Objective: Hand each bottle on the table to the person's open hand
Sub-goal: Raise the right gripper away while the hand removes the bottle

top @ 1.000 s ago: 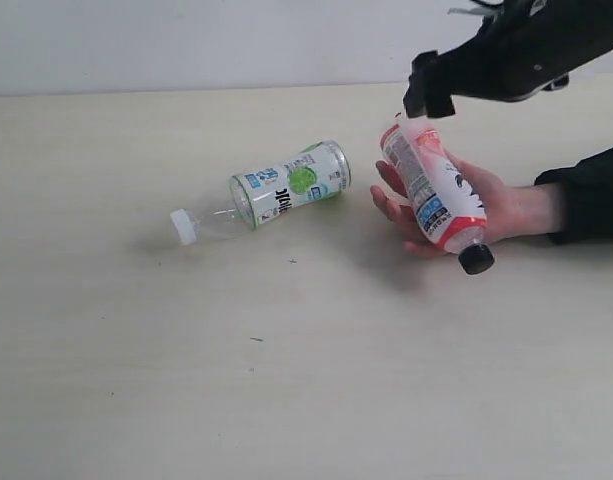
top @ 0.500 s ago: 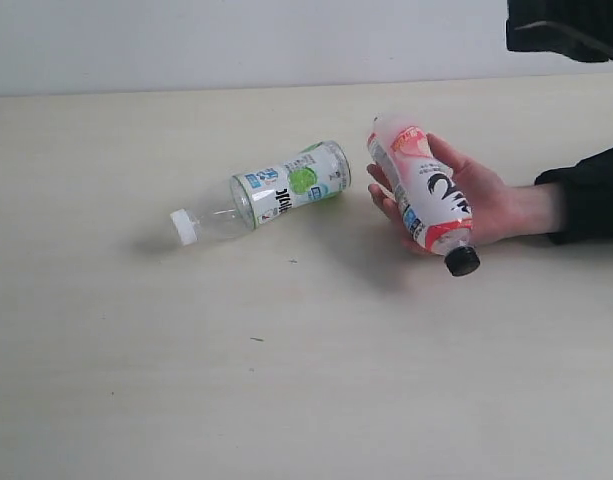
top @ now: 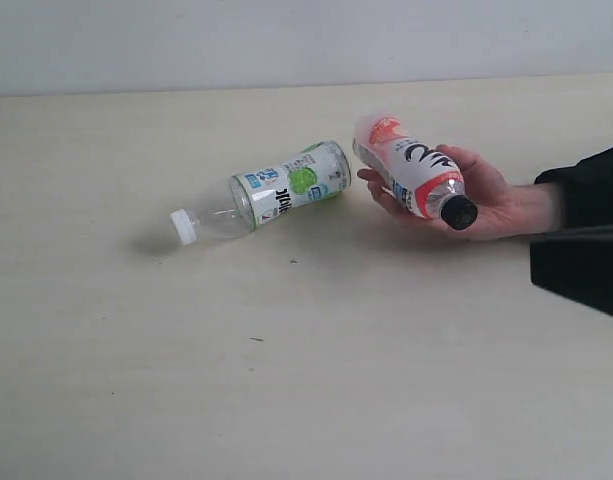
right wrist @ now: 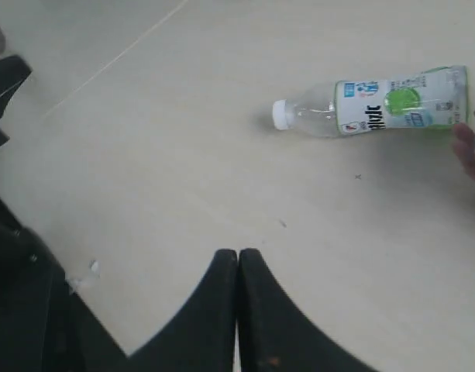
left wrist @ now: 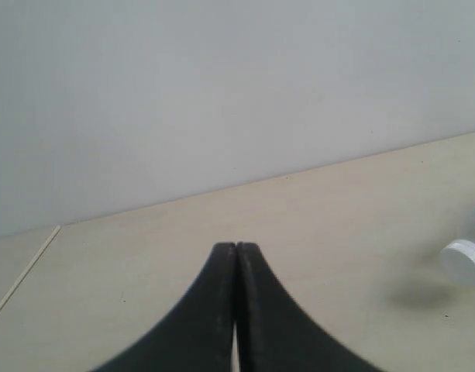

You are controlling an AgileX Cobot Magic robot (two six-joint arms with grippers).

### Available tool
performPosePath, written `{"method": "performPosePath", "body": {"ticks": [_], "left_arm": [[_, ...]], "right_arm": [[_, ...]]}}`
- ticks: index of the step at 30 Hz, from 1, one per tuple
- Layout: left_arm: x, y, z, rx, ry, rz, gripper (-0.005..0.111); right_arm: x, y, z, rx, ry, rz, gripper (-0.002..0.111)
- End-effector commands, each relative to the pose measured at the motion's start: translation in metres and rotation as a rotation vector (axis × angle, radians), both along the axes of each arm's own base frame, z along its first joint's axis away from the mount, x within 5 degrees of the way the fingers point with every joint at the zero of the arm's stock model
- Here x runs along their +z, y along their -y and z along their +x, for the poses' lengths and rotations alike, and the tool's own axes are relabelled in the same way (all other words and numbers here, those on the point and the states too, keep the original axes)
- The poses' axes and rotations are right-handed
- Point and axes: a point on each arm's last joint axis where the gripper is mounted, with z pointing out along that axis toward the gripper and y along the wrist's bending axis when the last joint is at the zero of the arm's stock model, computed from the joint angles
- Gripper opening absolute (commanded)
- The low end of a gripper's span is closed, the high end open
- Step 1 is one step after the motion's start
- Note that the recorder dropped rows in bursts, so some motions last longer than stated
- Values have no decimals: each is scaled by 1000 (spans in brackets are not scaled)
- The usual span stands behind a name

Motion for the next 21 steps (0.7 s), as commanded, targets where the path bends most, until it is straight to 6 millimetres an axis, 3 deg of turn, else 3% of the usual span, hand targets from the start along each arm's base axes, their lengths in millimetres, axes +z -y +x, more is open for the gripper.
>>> {"method": "performPosePath", "body": {"ticks": [1, 8, 21], "left_arm": [[0, 1, 0, -8, 8, 1, 0], [0, 1, 0, -8, 8, 1, 0], [0, 1, 0, -8, 8, 1, 0]], "right_arm": [[-2, 7, -27, 71, 49, -58, 0], [3, 19, -35, -10, 223, -128, 0], [6, 20, -31, -56, 240, -103, 0]]}}
